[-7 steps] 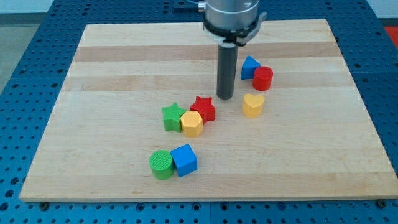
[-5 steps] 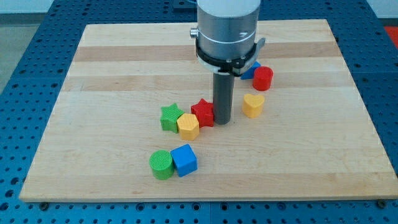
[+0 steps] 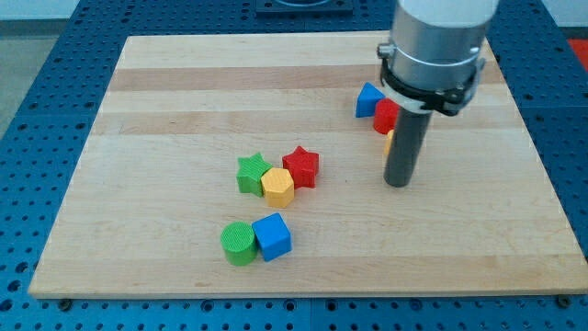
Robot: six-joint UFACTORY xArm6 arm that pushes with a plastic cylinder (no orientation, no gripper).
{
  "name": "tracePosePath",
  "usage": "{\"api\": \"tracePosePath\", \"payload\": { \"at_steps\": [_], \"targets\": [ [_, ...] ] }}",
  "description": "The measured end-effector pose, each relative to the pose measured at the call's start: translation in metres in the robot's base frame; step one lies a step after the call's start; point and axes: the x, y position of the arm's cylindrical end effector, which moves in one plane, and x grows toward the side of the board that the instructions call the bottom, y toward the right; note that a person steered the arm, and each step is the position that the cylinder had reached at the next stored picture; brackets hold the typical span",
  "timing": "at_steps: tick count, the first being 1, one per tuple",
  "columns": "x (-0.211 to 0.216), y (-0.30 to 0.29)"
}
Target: Slide the yellow heart to the red circle
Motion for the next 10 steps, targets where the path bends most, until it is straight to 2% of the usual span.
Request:
{"api": "tracePosePath", "payload": {
  "at_steps": [1,4,7,8,10],
  "targets": [
    [-0.005,0.021],
    [-0.032,-0.003],
    [-0.034,-0.016],
    [-0.024,0.003],
    [-0.036,0.014]
  ]
}}
